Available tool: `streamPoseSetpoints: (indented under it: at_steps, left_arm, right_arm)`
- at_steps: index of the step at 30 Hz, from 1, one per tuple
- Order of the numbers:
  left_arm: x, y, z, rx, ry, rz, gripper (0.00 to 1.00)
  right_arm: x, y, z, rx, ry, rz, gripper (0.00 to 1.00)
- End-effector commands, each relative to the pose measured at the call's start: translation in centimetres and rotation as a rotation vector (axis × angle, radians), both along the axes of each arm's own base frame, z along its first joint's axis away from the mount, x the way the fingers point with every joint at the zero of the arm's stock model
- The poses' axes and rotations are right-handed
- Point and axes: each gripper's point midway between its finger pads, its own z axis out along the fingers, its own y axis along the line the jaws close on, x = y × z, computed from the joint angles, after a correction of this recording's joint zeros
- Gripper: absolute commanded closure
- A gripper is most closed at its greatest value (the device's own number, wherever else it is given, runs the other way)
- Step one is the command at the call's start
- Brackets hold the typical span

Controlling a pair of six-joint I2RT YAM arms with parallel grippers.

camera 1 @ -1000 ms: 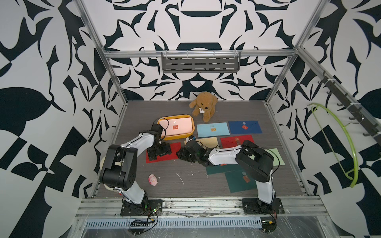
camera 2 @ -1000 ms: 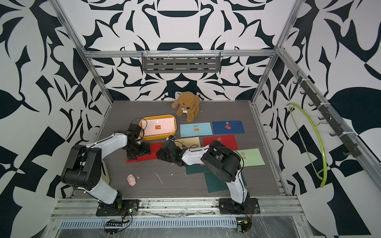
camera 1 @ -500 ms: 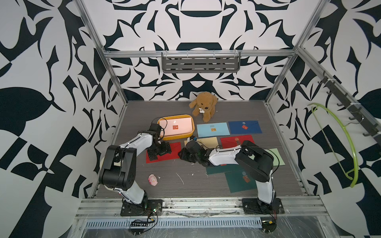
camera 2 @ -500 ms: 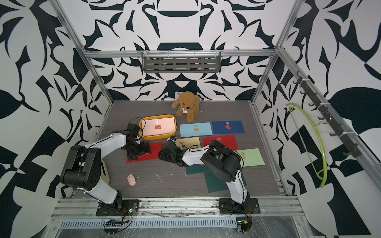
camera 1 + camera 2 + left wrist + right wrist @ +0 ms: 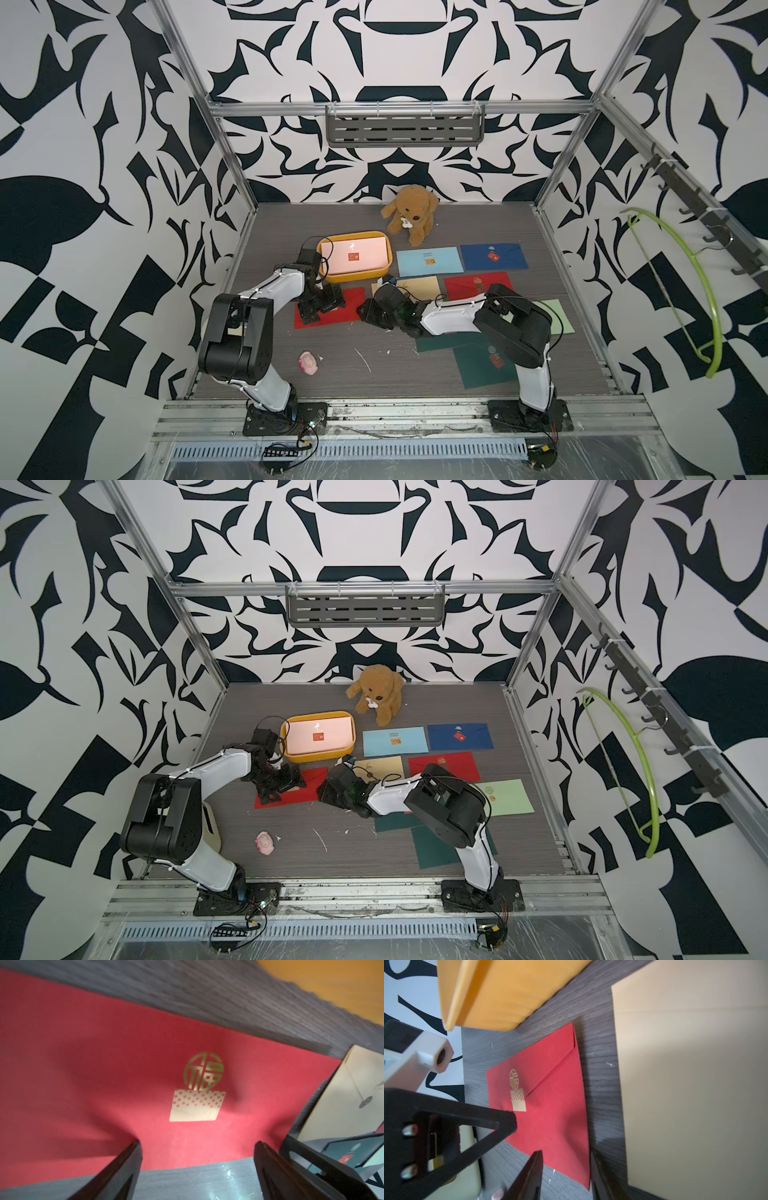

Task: Put the sealed envelopes into the storage box
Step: Pick up the envelope from the center of the board.

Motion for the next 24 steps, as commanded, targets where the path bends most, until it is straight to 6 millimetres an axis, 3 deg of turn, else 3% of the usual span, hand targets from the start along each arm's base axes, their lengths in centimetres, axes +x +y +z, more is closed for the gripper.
streamPoseSetpoints:
  at_steps: [1,13,24]
  left_arm:
    - [-2.2,-0.6,-2.0,-0.035,0.093,0.0,0.08]
    - [-2.0,-0.6,-1.8,-0.039,0.087,0.008,0.08]
    - [-2.3,-0.9,-2.0,-0.06,0.101,0.0,0.09]
  right_arm:
    - [-0.5,-0.5,1.0,-0.014,-0.002,-0.011,0.53]
    - [-2.0,-0.7,-0.1,-0.043,0.039,-0.022,0.52]
    - [-0.9,0.2,-0.5,0.007,-0.007,-0.044,0.52]
